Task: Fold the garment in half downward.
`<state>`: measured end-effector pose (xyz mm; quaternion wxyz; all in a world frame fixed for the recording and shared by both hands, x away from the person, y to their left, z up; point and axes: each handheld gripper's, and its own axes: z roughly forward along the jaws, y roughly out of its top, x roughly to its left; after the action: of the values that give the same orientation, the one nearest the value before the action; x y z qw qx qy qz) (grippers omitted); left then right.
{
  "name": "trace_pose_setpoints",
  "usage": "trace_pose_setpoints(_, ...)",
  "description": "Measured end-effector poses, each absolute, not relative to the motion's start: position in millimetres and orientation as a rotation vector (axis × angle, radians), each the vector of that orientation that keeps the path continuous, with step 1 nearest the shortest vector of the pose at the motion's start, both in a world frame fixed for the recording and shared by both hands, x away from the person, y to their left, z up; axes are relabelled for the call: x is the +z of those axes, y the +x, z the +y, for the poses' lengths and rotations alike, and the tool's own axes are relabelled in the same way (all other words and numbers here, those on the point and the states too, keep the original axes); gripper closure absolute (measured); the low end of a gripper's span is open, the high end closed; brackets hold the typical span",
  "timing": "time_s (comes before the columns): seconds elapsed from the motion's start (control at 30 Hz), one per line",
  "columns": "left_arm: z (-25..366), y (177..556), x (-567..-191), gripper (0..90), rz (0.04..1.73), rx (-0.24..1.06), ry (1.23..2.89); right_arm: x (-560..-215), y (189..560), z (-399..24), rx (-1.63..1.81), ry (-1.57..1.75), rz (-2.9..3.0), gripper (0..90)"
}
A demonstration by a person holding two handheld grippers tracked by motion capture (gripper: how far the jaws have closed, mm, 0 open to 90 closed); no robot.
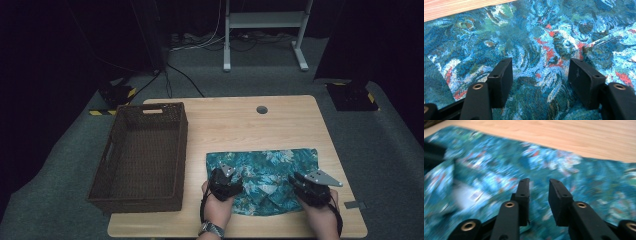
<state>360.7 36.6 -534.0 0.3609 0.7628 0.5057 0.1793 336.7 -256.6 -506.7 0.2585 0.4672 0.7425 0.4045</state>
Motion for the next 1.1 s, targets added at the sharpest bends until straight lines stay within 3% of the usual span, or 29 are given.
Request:
trace_pose_setpoints(0.33,38,361,-534,34.0,1.294,0.441,1.964,-526,364,-258,0.945,1.344,2.106,59.7)
trace_pose_setpoints(1.1,43,329,-517,25.8,1.254,0.400,1.974,-511,317,-269,1.036,1.309,2.119,56.0)
